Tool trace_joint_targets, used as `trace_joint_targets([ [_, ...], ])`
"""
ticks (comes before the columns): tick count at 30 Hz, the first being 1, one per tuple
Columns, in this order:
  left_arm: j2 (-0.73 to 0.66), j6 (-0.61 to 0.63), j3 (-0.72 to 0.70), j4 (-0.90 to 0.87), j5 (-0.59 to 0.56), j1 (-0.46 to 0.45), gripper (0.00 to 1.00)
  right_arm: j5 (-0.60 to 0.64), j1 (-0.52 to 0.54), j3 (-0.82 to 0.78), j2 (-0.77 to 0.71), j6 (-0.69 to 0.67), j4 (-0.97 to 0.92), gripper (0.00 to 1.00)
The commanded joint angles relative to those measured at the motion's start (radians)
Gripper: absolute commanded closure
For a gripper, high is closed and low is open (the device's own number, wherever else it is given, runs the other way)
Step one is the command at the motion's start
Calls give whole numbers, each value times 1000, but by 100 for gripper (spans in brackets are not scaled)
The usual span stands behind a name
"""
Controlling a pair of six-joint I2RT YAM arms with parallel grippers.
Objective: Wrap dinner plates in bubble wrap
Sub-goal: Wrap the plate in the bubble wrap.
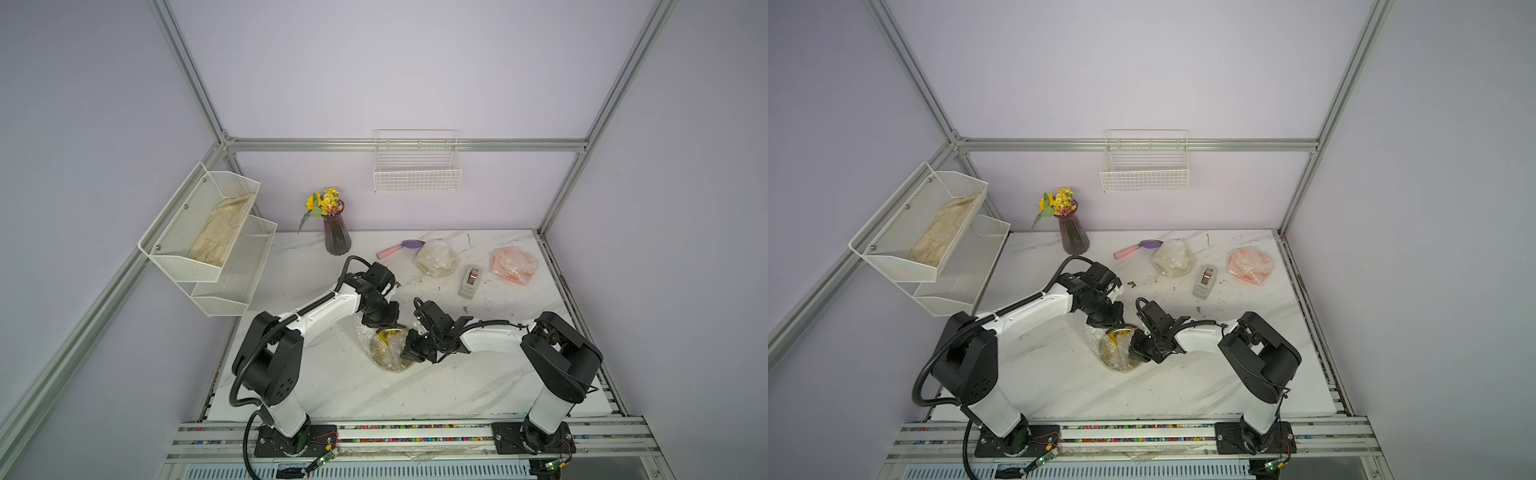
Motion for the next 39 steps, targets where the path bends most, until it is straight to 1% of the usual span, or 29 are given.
trace_joint_targets([
  [1, -65, -128, -98, 7, 95, -24, 86, 47, 2, -35, 30, 38, -34, 100],
  [2, -68, -162, -133, 23, 111, -36, 88, 46, 2, -33, 32, 38, -35, 100],
  [6, -55, -239, -256, 117, 99, -59, 92, 48, 2, -30, 23, 41, -36, 100],
  [10, 12, -246, -301, 150, 80, -60, 94, 52, 2, -14, -8, 36, -52, 100],
  [12, 47, -241, -311, 154, 60, -57, 95, 62, -1, 0, -48, 35, -66, 100],
  [13, 58, -239, -311, 152, 53, -56, 95, 68, -7, 3, -72, 35, -78, 96],
  [16, 83, -227, -312, 135, 37, -53, 95, 101, -58, -26, -187, 23, -126, 77],
  [19, 83, -223, -321, 132, 34, -50, 95, 125, -151, -107, -322, -4, -164, 61],
  [21, 81, -219, -323, 125, 32, -48, 95, 118, -215, -173, -395, -26, -174, 48],
  [23, 81, -217, -322, 119, 30, -47, 95, 101, -256, -223, -432, -45, -166, 37],
  [24, 80, -215, -321, 116, 31, -46, 95, 89, -275, -242, -433, -66, -158, 33],
  [27, 78, -213, -321, 114, 32, -45, 95, 70, -309, -272, -403, -81, -117, 28],
  [29, 78, -211, -321, 109, 32, -46, 95, 56, -328, -294, -377, -60, -27, 27],
  [31, 81, -211, -321, 109, 33, -44, 95, 50, -348, -306, -311, -43, 61, 27],
  [33, 83, -210, -320, 110, 37, -44, 95, 52, -369, -304, -259, -39, 127, 29],
  [34, 83, -208, -320, 109, 37, -44, 95, 54, -381, -309, -234, -31, 168, 32],
  [36, 83, -209, -322, 110, 36, -43, 95, 56, -398, -326, -198, -6, 252, 43],
  [37, 84, -208, -323, 109, 36, -41, 95, 56, -406, -323, -184, -5, 276, 52],
  [39, 86, -207, -323, 109, 35, -38, 95, 56, -416, -312, -174, -13, 276, 71],
])
